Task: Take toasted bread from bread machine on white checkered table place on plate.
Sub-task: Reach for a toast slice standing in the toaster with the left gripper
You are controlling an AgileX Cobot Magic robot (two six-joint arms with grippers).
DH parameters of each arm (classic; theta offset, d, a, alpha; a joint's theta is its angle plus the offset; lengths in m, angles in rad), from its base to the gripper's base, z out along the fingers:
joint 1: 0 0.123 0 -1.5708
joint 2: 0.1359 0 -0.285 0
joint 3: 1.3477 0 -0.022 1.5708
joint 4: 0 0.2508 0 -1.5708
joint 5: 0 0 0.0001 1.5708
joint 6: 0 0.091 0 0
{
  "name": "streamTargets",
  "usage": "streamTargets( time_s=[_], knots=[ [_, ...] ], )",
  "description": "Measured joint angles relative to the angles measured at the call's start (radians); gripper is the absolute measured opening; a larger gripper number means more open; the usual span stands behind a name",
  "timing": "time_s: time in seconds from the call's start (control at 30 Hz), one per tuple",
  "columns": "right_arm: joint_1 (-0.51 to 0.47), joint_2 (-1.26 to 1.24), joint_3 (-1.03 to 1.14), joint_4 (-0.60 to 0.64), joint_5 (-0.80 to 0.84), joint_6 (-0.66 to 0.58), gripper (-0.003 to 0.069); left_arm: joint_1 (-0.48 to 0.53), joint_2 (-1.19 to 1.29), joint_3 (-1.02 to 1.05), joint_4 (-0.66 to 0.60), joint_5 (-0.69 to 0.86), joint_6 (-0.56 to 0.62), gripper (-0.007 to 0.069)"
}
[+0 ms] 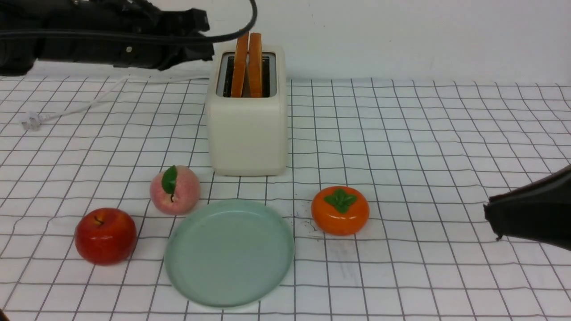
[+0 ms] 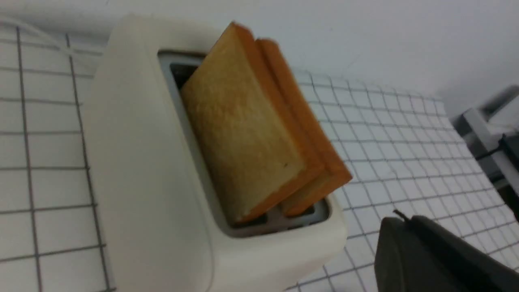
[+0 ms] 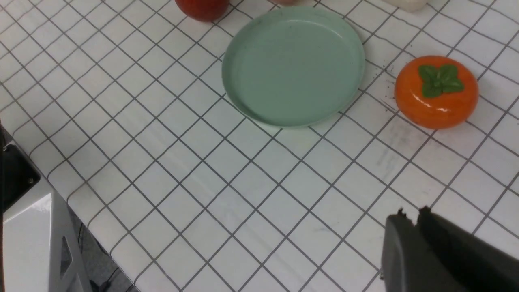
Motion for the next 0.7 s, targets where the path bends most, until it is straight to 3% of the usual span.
streamTargets(
  time_s=[0.2,0.27,0.4,0.43,0.5,0.7],
  knots=[
    [0.000,0.000,0.000,-0.001,-0.041,0.000,0.0052,-0.074,0.054,-0.065,0.252,0.011,-0.092,-0.0011],
    [0.000,0.000,0.000,-0.002,-0.043,0.000,0.0052,-0.102,0.113,-0.103,0.349,-0.010,-0.137,0.0053],
    [0.000,0.000,0.000,-0.002,-0.040,0.000,0.0052,-0.104,0.173,-0.146,0.373,-0.038,-0.158,0.0211],
    [0.000,0.000,0.000,-0.002,-0.040,0.000,0.0052,-0.104,0.178,-0.150,0.373,-0.044,-0.158,0.0221],
    [0.000,0.000,0.000,-0.002,-0.040,0.000,0.0052,-0.103,0.206,-0.174,0.373,-0.077,-0.159,0.0336],
    [0.000,0.000,0.000,-0.002,-0.040,0.000,0.0052,-0.103,0.238,-0.196,0.371,-0.118,-0.154,0.0402]
  ],
)
